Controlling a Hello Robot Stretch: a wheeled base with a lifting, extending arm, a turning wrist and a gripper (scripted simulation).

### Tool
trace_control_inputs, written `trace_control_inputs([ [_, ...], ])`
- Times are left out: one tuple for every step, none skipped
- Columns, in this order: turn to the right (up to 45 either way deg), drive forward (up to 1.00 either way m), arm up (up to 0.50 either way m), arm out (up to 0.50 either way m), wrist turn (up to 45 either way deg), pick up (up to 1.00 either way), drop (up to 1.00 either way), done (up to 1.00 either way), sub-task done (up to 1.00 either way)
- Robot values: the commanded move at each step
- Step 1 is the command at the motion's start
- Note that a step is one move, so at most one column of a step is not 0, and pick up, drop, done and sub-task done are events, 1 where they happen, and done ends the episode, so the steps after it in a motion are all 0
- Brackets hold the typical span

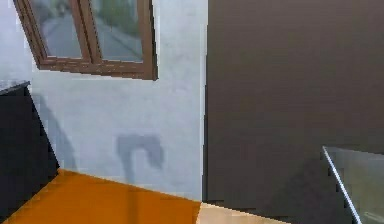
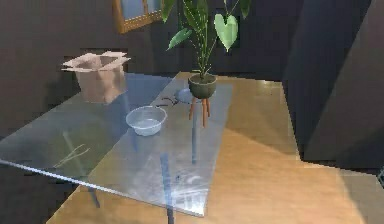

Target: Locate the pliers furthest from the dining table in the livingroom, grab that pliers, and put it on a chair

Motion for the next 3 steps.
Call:
trace_control_inputs([
  [24.0, 0.0, 0.0, 0.0, 0.0, 0.0, 0.0, 0.0, 0.0],
  [0.0, 0.05, 0.0, 0.0, 0.0, 0.0, 0.0, 0.0, 0.0],
  [45.0, 0.0, 0.0, 0.0, 0.0, 0.0, 0.0, 0.0, 0.0],
])
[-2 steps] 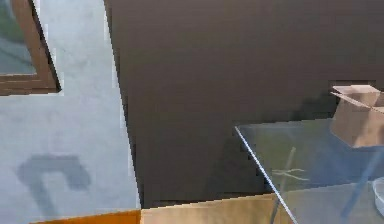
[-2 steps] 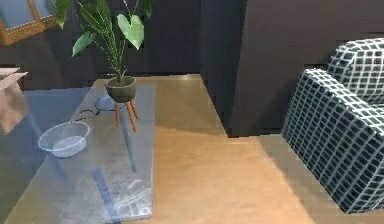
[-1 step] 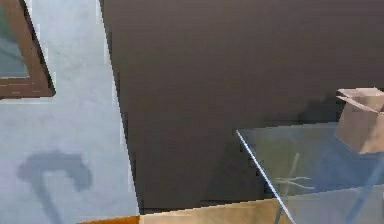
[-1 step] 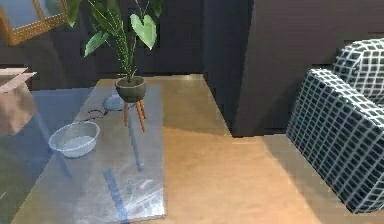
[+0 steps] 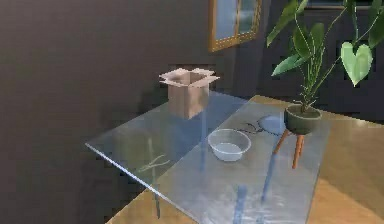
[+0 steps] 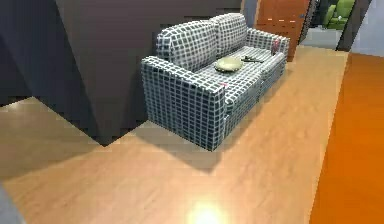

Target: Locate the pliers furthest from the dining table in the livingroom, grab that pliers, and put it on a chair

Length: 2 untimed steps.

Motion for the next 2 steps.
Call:
trace_control_inputs([
  [45.0, 0.0, 0.0, 0.0, 0.0, 0.0, 0.0, 0.0, 0.0],
  [45.0, 0.0, 0.0, 0.0, 0.0, 0.0, 0.0, 0.0, 0.0],
])
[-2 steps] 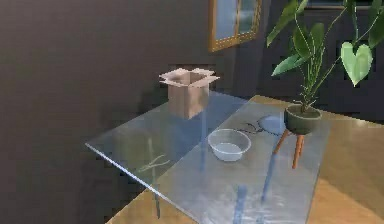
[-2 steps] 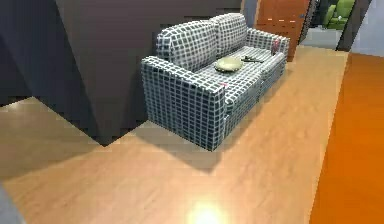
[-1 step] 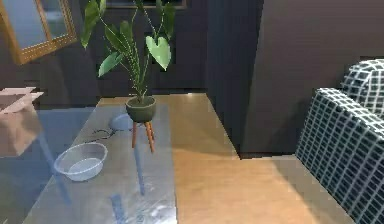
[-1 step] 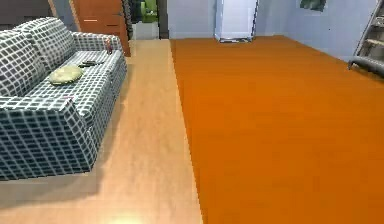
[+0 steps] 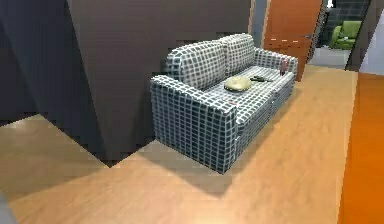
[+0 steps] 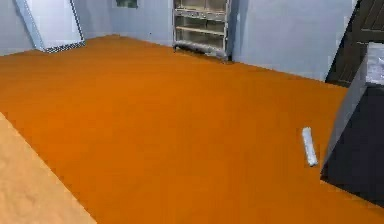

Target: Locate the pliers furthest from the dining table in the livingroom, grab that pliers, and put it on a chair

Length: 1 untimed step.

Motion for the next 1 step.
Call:
trace_control_inputs([
  [33.0, 0.0, 0.0, 0.0, 0.0, 0.0, 0.0, 0.0, 0.0],
])
